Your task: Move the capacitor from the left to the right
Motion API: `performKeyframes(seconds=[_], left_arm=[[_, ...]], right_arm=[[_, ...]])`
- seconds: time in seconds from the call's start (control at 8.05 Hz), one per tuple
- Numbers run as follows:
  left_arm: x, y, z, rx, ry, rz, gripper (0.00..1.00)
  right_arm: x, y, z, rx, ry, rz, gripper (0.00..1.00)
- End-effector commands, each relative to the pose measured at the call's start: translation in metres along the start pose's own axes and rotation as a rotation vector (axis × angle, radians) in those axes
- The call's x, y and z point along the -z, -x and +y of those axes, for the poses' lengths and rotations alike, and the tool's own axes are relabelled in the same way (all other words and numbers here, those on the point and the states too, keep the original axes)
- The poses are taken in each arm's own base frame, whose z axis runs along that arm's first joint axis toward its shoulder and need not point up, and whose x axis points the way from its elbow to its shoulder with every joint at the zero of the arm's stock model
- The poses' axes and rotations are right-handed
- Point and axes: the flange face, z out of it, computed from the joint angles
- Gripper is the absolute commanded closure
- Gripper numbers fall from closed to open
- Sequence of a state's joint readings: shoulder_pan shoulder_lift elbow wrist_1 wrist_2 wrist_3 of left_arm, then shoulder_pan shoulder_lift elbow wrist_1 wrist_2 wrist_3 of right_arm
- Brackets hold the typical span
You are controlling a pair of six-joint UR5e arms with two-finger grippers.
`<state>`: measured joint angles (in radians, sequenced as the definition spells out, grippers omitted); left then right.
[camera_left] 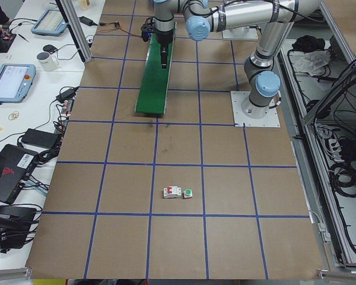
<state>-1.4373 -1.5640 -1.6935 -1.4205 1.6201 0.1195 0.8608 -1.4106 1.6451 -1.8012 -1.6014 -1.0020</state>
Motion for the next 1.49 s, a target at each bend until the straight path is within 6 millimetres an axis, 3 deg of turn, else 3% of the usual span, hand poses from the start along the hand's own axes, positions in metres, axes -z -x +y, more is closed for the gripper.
performKeyframes(seconds=[0.0,0.25,0.62,0.75,0.87,1.37], left_arm=[[0.0,-0.001,0.0,0.001,-0.002,0.014,0.0],[0.0,-0.001,0.0,0.001,-0.001,0.011,0.0],[0.0,0.0,0.0,0.001,0.0,0.002,0.0],[0.0,0.0,0.0,0.001,-0.001,0.005,0.0],[0.001,0.0,0.0,0.002,-0.003,0.001,0.0],[0.003,0.0,0.001,0.0,-0.006,0.004,0.0]], right_arm=[[0.076,0.115,-0.007,-0.088,0.02,-0.035,0.0],[0.104,0.2,-0.042,-0.121,0.027,-0.023,0.0],[0.121,0.351,-0.082,-0.16,0.003,-0.005,0.0],[0.126,0.385,-0.091,-0.193,-0.011,0.002,0.0],[0.128,0.407,-0.096,-0.194,-0.033,-0.018,0.0],[0.126,0.406,-0.098,-0.2,-0.027,-0.006,0.0]])
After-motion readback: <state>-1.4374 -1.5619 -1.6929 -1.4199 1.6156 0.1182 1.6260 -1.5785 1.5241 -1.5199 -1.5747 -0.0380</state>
